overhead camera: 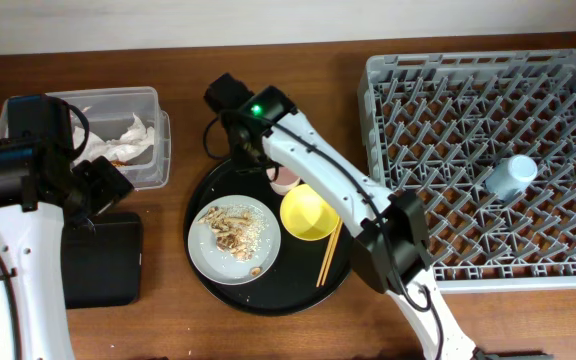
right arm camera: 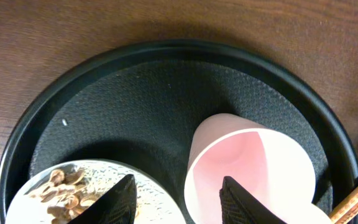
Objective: Sort waste into correct bins and load items into the dishwasher rack
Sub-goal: 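Reach the right gripper to the pink cup and grasp it, then carry the pink cup to the dish rack and set it down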
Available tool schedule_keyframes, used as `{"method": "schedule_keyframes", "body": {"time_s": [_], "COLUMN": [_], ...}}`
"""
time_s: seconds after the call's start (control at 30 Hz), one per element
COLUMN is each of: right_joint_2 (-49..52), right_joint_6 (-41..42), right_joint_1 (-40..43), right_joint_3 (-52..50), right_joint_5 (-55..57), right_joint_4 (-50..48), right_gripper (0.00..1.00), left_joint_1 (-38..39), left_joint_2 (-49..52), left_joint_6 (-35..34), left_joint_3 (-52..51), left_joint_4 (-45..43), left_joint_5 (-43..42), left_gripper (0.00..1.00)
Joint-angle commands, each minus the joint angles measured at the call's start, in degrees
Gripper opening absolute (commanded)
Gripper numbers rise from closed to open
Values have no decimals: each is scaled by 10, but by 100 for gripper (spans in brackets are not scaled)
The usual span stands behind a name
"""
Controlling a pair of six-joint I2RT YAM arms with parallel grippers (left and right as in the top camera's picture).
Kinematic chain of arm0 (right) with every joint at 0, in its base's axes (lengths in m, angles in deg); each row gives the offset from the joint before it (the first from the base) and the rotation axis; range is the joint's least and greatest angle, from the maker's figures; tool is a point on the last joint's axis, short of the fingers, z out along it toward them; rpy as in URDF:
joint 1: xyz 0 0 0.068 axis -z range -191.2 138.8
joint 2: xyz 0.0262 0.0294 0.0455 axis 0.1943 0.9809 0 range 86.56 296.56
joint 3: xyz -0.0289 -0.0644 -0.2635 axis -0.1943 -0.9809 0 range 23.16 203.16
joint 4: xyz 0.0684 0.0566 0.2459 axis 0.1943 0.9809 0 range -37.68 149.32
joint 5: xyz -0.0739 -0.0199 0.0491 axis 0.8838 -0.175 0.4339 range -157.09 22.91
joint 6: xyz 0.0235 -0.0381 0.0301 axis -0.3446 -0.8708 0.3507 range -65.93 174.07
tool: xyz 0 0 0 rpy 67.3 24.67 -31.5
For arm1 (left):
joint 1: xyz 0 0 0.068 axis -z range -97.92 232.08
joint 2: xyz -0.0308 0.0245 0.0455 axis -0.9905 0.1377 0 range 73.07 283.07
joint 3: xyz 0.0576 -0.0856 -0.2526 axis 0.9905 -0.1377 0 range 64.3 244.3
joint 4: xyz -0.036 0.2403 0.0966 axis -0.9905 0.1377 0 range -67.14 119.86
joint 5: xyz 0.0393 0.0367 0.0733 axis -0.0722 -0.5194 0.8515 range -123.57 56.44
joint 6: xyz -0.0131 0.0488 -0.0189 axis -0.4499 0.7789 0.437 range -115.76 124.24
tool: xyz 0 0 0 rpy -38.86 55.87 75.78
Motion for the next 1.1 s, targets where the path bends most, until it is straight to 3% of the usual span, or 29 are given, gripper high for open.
{"method": "schedule_keyframes", "body": {"time_s": [0.0, 0.3, 0.43, 0.77, 0.87, 0.97, 1.07], "right_joint_2": [8, 40, 40, 36, 32, 29, 29], "right_joint_6": [33, 44, 44, 43, 43, 42, 14], "right_joint_1": [0, -9, -9, -10, -10, -4, 17], "right_joint_3": [3, -1, -2, -12, 33, 103, 244], "right_joint_5": [25, 26, 27, 23, 2, 2, 3], "right_joint_4": [5, 17, 19, 24, 52, 100, 193], "right_gripper": [41, 39, 27, 13, 4, 4, 4], "left_joint_1": [-2, -2, -2, -2, -2, -2, -2], "left_joint_2": [-2, -2, -2, -2, -2, -2, -2], "left_joint_6": [-6, -6, -6, -6, -6, -6, -6], "left_joint_3": [4, 4, 4, 4, 4, 4, 4], "left_joint_4": [0, 0, 0, 0, 0, 0, 0], "left_joint_5": [7, 7, 7, 7, 7, 7, 7], "left_gripper": [99, 99, 99, 99, 99, 99, 99]}}
